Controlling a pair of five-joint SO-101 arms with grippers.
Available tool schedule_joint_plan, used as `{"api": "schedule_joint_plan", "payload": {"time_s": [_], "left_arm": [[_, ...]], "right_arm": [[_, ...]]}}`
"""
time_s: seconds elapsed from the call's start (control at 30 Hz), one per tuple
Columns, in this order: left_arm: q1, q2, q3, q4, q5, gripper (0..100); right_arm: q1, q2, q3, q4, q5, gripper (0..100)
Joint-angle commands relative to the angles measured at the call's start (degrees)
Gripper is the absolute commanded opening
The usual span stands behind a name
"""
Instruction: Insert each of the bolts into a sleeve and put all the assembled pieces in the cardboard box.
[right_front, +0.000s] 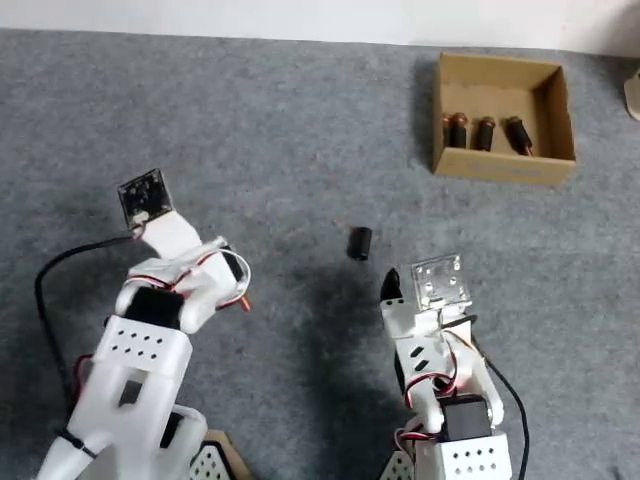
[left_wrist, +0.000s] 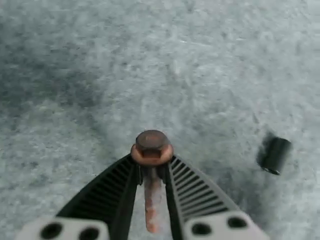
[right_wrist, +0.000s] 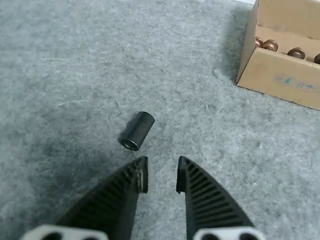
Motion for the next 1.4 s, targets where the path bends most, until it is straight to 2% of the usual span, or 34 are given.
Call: {"api": "schedule_joint_plan", "payload": {"time_s": [0.0,0.13,0.37,0.57,0.77,0.9,1.07,1.23,1.37], "left_arm": [[-1.4,0.0,-0.3,0.2,0.4,1],[-1.1,0.0,1.5,0.0,0.4,1],[-1.5,-0.1,2.0,-0.1,0.4,1],[-1.5,-0.1,2.5,-0.1,0.4,1],[-1.5,-0.1,2.5,-0.1,0.4,1],[-1.5,-0.1,2.5,-0.1,0.4,1],[-1.5,-0.1,2.5,-0.1,0.4,1],[-1.5,-0.1,2.5,-0.1,0.4,1],[-1.5,-0.1,2.5,-0.1,0.3,1]], "right_arm": [[0.4,0.5,-4.4,0.1,-1.7,9.1],[0.4,11.7,-8.5,0.0,-4.2,9.1],[0.3,43.1,-26.4,-4.1,-7.6,9.4],[0.1,62.2,-40.2,-3.9,-13.2,9.4],[-2.9,75.1,-49.1,-3.8,-18.1,9.4],[-4.4,83.3,-54.5,-3.7,-18.7,9.4],[-4.7,92.9,-61.6,-2.3,-18.8,9.4],[-4.5,100.8,-69.3,1.4,-23.1,9.4],[-4.5,105.6,-74.3,3.5,-23.3,9.4]]}}
